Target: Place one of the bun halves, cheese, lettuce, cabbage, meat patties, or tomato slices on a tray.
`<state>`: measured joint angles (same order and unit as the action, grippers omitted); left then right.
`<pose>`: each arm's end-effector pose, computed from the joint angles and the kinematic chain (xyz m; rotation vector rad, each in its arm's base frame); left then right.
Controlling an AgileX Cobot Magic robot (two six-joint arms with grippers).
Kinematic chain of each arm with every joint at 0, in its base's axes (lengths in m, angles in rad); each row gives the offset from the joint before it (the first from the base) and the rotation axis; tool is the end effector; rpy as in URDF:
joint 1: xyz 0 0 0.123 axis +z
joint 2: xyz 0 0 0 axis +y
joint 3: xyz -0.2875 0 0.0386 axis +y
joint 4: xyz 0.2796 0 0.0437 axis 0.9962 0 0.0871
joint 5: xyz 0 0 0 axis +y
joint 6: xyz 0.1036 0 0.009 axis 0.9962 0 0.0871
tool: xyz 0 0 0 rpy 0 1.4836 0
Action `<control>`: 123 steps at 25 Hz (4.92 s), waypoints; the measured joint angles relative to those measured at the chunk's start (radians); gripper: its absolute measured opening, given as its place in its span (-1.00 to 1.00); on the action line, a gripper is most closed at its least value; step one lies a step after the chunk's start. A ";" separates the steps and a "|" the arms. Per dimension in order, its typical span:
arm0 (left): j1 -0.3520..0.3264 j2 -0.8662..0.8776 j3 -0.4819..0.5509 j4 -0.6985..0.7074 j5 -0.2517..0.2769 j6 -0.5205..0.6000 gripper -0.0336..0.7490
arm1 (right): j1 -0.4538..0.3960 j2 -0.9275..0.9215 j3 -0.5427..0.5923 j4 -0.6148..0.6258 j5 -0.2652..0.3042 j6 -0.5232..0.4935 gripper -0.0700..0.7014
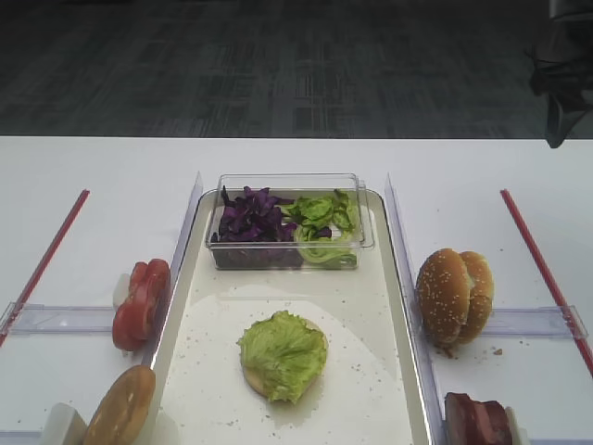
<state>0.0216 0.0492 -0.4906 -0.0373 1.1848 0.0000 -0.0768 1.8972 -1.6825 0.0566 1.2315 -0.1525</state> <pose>0.0313 -0.0029 0.2712 -0.0207 2.2264 -0.0343 0.4322 -0.0277 0.2645 -0.0914 2.9232 0.0449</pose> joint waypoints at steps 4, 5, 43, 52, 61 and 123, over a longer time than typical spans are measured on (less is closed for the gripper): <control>0.000 0.000 0.000 0.000 0.000 0.000 0.16 | 0.000 -0.066 0.107 -0.004 0.000 0.000 0.64; 0.000 0.000 0.000 0.000 0.000 0.000 0.16 | 0.000 -0.089 0.133 -0.004 0.000 0.000 0.64; 0.000 0.000 0.000 0.000 0.000 0.000 0.16 | 0.000 -1.271 0.993 -0.005 -0.056 0.052 0.64; 0.000 0.000 0.000 0.000 0.000 0.000 0.16 | 0.000 -1.493 1.151 0.001 -0.101 0.059 0.64; 0.000 0.000 0.000 0.000 0.000 0.000 0.16 | 0.000 -1.594 1.193 0.009 -0.125 0.058 0.64; 0.000 0.000 0.000 0.000 0.000 0.000 0.16 | 0.057 -1.911 1.203 -0.005 -0.108 0.080 0.63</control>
<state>0.0216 0.0492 -0.4906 -0.0373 1.1848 0.0000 -0.0196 -0.0143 -0.4794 0.0518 1.1232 -0.0725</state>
